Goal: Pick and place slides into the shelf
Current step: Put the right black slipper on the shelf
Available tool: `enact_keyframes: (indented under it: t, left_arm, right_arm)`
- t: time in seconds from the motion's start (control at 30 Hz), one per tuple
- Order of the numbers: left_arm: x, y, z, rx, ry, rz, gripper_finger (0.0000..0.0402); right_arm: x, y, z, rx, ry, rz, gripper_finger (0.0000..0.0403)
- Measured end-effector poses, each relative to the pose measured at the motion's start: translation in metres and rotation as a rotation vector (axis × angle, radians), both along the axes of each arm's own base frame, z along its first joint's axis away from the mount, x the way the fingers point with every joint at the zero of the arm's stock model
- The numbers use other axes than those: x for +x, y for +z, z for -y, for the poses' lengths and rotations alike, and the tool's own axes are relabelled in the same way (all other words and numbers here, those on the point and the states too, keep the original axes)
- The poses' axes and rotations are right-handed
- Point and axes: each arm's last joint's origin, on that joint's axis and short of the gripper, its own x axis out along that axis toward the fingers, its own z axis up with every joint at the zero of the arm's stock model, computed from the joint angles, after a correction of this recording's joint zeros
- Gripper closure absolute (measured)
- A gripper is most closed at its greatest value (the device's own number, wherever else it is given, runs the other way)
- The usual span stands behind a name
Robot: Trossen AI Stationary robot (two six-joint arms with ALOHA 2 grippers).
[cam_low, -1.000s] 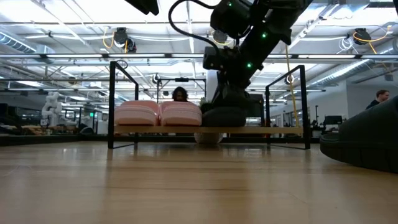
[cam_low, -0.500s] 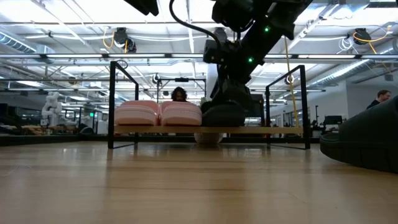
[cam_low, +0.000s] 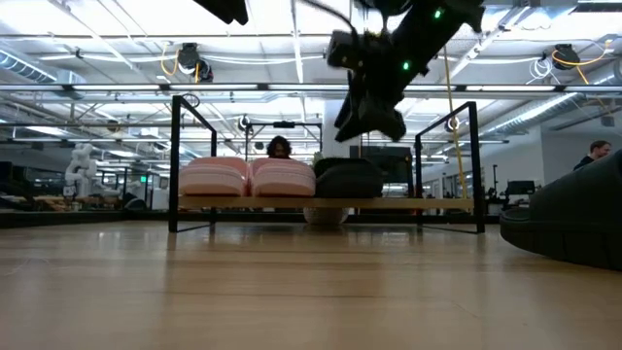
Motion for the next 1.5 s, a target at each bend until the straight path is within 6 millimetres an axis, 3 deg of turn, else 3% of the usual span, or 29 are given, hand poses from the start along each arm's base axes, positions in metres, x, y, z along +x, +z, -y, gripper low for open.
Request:
enact_keyframes:
  t: [0.2,0.47,0.7,0.87,1.07,1.23,1.5]
  left_arm:
    - [0.000,0.000,0.000,-0.013,-0.001,-0.009,0.0256]
    - [-0.001,-0.002,0.001,-0.048,-0.009,-0.041,0.0256]
    - [0.000,-0.002,0.002,-0.061,-0.006,-0.031,0.0256]
    - [0.003,-0.002,0.004,-0.082,-0.014,-0.006,0.0256]
    - [0.006,-0.003,0.007,-0.115,-0.032,0.006,0.0256]
    - [0.006,-0.002,0.007,-0.118,-0.035,0.012,0.0256]
    - [0.007,-0.002,0.008,-0.125,-0.034,0.025,0.0256]
  right_arm:
    - [-0.020,0.027,-0.028,0.035,0.067,0.049,0.0243]
    - [-0.075,0.049,-0.091,0.154,0.178,0.020,0.0243]
    - [-0.107,0.026,-0.139,0.422,0.167,-0.113,0.0243]
    - [-0.123,-0.001,-0.156,0.405,0.072,-0.271,0.0243]
    - [-0.133,-0.021,-0.174,0.501,-0.007,-0.379,0.0243]
    - [-0.141,-0.021,-0.183,0.519,-0.015,-0.360,0.0243]
    - [-0.149,-0.003,-0.200,0.574,0.022,-0.318,0.0244]
